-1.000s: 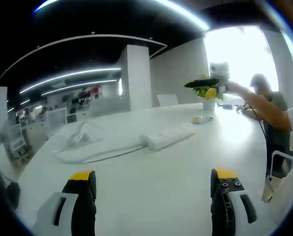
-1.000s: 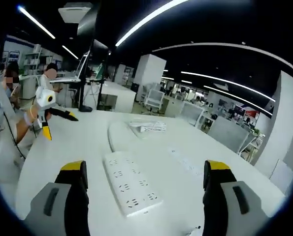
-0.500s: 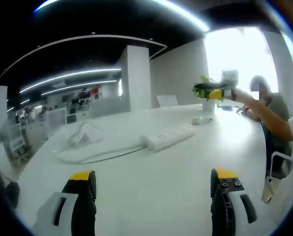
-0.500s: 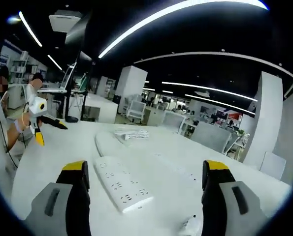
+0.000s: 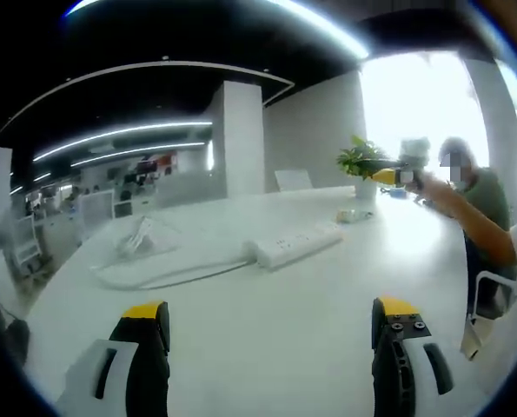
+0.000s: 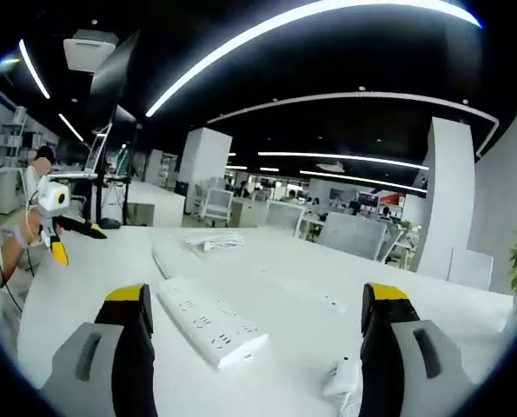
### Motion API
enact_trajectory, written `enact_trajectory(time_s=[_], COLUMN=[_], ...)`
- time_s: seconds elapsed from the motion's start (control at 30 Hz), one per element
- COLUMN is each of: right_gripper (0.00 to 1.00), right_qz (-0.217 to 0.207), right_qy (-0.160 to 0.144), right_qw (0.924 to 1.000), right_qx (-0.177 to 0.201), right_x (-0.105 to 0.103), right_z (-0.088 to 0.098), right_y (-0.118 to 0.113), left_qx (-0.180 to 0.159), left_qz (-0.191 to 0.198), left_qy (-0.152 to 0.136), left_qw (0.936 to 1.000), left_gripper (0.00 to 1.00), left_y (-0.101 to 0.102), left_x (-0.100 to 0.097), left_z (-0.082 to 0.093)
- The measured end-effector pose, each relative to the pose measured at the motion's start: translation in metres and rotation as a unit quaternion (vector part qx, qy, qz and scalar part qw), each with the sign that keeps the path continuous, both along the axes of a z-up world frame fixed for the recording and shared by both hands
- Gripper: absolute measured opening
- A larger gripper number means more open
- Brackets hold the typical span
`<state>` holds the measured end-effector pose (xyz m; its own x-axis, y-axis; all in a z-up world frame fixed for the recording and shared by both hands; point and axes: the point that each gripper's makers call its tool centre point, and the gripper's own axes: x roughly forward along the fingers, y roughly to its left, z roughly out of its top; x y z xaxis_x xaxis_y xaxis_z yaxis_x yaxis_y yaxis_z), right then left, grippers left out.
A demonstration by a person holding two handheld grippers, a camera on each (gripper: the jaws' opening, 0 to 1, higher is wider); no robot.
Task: Straighten the power strip on the desk, plug the charger into it
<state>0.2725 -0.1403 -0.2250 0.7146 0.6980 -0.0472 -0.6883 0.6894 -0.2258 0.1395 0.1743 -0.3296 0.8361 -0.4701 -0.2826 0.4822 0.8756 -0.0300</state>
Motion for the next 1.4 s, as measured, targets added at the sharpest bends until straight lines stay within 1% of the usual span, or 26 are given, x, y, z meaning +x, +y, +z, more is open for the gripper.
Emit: enact_trajectory(time_s=[0.37,0.83,0.9,0.97,1.13,1.3,1.37,1.4], right_gripper=[1.0,0.99,1.0,1.0,1.0,1.0,0.99,0.99], right_qz=[-0.005,-0.024,-0.034,-0.048,-0.073,-0.103,-0.117,-0.131], right_qy=[0.011,0.014,0.011,0.009,0.012,0.01,0.007,0.003], right_qw=[0.9999,0.9992,0.9988,0.9983,0.9966,0.9932,0.9917,0.9899], right_qx=[0.012,0.029,0.034,0.032,0.036,0.053,0.053,0.053], right_x=[0.002,0.01,0.013,0.016,0.025,0.034,0.036,0.039], right_z=[-0.005,-0.006,-0.005,-0.006,-0.007,-0.005,-0.005,-0.005], right_y=[-0.005,-0.012,-0.015,-0.017,-0.025,-0.035,-0.04,-0.046], left_qx=[0.002,0.002,0.001,0.001,0.001,-0.001,-0.001,-0.002], left_qz=[-0.001,0.001,0.002,0.002,0.0,0.0,0.001,0.001], left_qy=[0.001,0.001,0.001,0.002,0.002,0.002,0.002,0.002], left_qw=[1.0,1.0,1.0,1.0,1.0,1.0,1.0,1.0], left_gripper=[0.99,0.99,0.99,0.99,0.99,0.99,0.99,0.99], left_y=[-0.002,-0.002,-0.002,-0.002,-0.003,-0.002,-0.001,-0.001], left_x=[-0.001,-0.002,-0.002,-0.002,-0.002,-0.002,-0.002,-0.002], left_z=[-0.002,-0.001,-0.001,-0.002,-0.002,-0.002,-0.002,-0.003])
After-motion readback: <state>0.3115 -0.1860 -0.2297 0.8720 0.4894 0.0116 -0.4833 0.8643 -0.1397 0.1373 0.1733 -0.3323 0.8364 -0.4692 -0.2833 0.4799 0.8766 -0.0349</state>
